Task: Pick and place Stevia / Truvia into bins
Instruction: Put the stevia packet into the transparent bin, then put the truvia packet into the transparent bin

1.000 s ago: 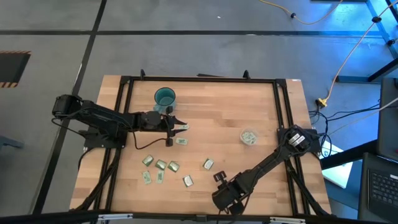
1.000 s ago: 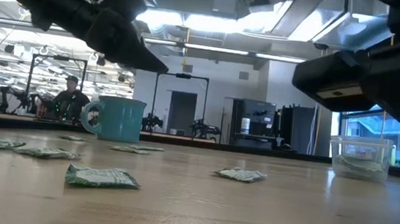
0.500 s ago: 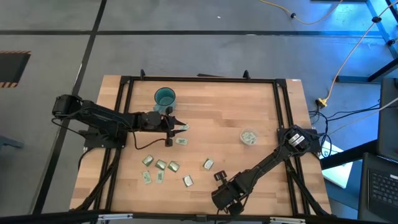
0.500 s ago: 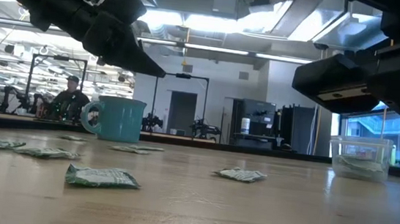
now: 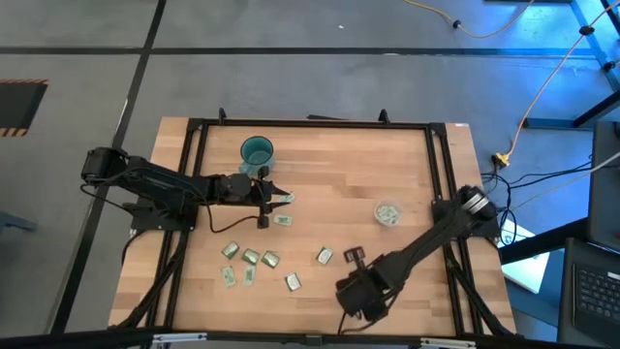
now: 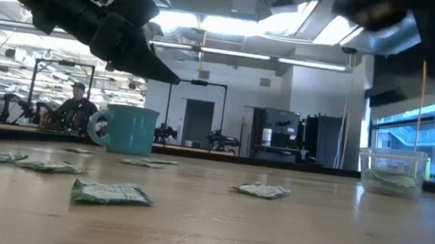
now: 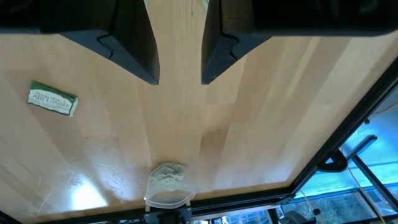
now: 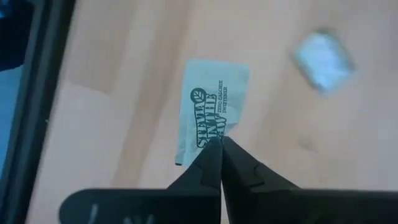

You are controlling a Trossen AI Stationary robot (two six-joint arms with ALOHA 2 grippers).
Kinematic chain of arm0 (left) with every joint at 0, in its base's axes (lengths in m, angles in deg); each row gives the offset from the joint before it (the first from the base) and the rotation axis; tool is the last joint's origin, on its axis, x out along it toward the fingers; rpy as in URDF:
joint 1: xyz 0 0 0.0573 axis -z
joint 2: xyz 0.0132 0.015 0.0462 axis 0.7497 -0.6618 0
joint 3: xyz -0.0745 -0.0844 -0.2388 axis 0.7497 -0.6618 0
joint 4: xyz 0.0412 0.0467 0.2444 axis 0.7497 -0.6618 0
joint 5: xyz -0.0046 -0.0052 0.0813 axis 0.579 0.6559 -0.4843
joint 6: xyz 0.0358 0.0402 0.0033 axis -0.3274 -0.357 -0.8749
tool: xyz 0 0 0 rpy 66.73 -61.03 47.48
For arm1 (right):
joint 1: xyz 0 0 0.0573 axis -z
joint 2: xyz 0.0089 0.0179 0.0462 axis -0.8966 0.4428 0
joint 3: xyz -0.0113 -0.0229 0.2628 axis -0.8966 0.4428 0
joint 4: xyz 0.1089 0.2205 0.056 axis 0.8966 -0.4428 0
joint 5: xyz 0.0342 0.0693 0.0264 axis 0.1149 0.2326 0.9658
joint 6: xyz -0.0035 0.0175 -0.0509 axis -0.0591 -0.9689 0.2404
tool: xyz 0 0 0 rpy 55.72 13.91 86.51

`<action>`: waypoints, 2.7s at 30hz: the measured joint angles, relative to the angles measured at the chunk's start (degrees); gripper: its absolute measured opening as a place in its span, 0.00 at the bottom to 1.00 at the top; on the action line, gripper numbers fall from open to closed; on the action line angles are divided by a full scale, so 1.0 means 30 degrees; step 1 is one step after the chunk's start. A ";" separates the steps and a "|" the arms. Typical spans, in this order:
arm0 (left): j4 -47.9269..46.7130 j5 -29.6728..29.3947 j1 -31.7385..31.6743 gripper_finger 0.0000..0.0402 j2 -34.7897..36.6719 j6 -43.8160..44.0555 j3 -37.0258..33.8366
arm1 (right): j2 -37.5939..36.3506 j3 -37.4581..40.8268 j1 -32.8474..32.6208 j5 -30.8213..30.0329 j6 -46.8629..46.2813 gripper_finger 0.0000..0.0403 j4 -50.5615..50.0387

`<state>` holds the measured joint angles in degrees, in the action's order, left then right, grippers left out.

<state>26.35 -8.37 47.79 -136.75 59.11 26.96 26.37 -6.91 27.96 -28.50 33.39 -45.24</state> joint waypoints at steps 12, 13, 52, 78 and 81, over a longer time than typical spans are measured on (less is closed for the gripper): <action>0.0022 -0.0003 0.0000 0.28 0.0000 0.0004 0.0000 | -0.6238 0.0652 0.1617 -0.4304 -0.1451 0.00 -0.5706; 0.0022 0.0003 0.0000 0.28 0.0003 0.0004 0.0000 | -0.6949 0.1080 0.1828 -0.4449 -0.1487 0.00 -0.5715; 0.0138 0.0003 0.0000 0.28 -0.0004 0.0019 0.0000 | -1.3864 1.7281 1.0488 -0.1312 -0.0376 0.03 0.3158; 0.0124 0.0009 -0.0003 0.28 0.0002 0.0026 0.0000 | -1.3864 1.2399 0.9284 -0.1334 0.0099 0.22 0.7152; 0.0120 0.0004 0.0000 0.28 -0.0004 0.0007 0.0000 | -1.3864 1.2628 0.8572 -0.1318 0.1742 0.22 1.0090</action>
<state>26.71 -8.36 47.79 -136.76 59.13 26.96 -15.23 30.97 53.67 -32.45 38.61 -14.96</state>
